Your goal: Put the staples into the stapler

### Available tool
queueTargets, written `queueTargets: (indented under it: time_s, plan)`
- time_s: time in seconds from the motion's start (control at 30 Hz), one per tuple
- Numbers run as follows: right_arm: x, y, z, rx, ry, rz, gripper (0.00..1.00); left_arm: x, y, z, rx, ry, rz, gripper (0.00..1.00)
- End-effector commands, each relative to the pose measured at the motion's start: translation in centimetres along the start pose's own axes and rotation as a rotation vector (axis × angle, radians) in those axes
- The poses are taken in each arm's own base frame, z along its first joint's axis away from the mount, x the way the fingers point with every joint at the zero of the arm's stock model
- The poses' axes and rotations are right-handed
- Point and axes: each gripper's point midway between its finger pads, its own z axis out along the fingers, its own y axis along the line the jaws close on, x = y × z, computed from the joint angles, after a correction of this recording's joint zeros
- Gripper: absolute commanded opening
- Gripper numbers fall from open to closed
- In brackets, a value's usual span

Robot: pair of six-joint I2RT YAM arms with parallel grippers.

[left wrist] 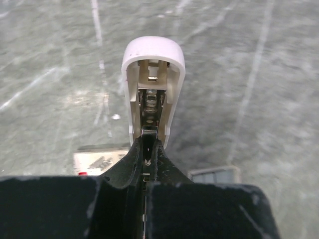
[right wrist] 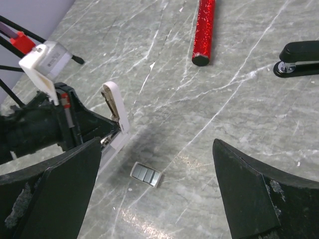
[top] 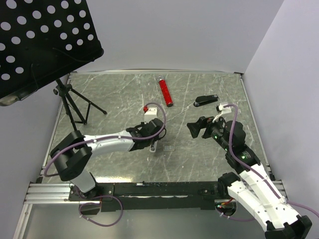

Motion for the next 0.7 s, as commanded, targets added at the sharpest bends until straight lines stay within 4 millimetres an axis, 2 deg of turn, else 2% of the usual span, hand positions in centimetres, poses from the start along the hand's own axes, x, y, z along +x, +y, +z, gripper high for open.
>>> queueTargets:
  time_s: [0.0, 0.37, 0.47, 0.67]
  plan:
    - [0.0, -0.1, -0.5, 0.000, -0.007, -0.008, 0.99, -2.2, 0.0, 0.3, -0.089, -0.115, -0.097, 0.01]
    - [0.8, 0.3, -0.3, -0.030, 0.006, 0.008, 0.98, -0.2, -1.4, 1.3, -0.108, -0.128, -0.088, 0.01]
    - [1.0, 0.4, -0.3, -0.037, 0.008, 0.008, 0.98, 0.4, -0.1, 1.6, -0.176, -0.127, -0.087, 0.01]
    - [1.0, 0.5, -0.3, -0.049, -0.002, 0.005, 0.98, 0.1, 0.7, 1.1, -0.190, -0.148, -0.098, 0.01]
